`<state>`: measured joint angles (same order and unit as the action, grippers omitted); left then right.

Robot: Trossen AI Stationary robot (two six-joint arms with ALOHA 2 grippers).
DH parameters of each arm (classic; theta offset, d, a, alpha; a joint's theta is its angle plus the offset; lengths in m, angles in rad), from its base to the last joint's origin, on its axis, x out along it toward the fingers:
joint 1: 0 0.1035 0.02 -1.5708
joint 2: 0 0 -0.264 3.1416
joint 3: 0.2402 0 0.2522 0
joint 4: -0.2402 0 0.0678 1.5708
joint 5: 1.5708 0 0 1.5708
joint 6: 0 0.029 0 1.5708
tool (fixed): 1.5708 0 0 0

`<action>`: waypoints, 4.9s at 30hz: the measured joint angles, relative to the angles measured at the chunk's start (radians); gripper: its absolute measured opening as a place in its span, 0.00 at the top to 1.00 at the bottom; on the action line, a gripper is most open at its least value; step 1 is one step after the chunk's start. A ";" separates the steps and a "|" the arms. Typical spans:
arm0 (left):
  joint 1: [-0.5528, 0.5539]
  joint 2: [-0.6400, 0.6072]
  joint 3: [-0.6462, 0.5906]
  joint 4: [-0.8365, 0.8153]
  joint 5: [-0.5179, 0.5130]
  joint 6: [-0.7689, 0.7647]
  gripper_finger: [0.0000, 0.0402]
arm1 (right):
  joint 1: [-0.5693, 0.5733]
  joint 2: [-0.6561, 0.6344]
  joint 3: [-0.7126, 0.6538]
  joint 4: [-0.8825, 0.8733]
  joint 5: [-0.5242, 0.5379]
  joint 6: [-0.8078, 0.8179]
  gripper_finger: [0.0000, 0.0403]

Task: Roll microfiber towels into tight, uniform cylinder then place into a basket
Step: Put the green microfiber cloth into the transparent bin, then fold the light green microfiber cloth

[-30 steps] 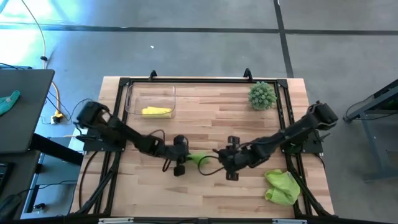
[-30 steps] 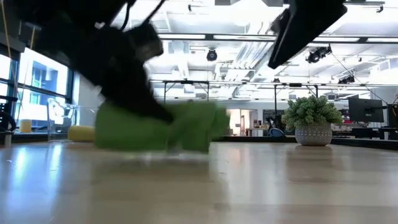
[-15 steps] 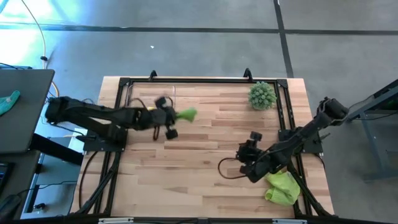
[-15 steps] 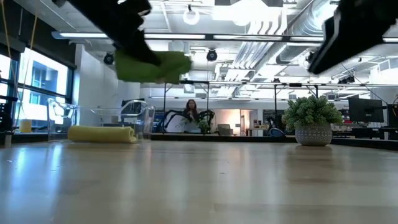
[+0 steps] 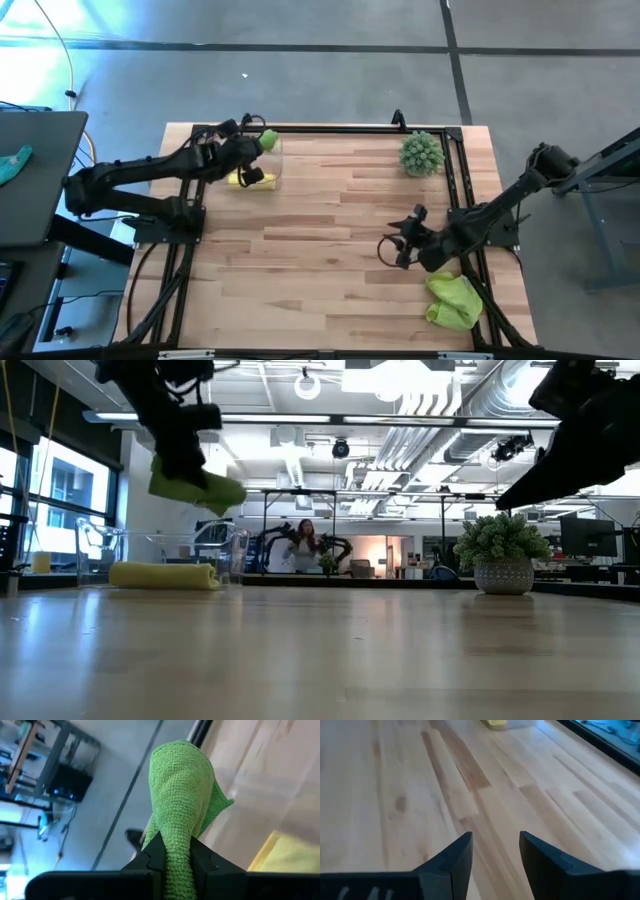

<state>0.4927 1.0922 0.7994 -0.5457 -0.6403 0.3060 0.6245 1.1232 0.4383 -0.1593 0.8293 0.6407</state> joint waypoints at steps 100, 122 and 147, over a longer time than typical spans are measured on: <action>0.535 0.410 -0.054 0.175 0.962 0.594 0.72 | -0.002 -0.049 -0.094 0.134 -0.427 -0.013 0.62; 0.399 0.132 -0.056 0.131 0.908 0.191 0.52 | -0.002 -0.049 -0.094 0.134 -0.427 -0.013 0.62; -0.497 0.175 -0.055 0.667 0.743 -0.568 0.52 | -0.002 -0.049 -0.094 0.134 -0.428 -0.013 0.62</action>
<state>-0.0044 1.2670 0.7441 0.1211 0.1030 -0.2619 0.6227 1.0744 0.3447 -0.0257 0.4015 0.6279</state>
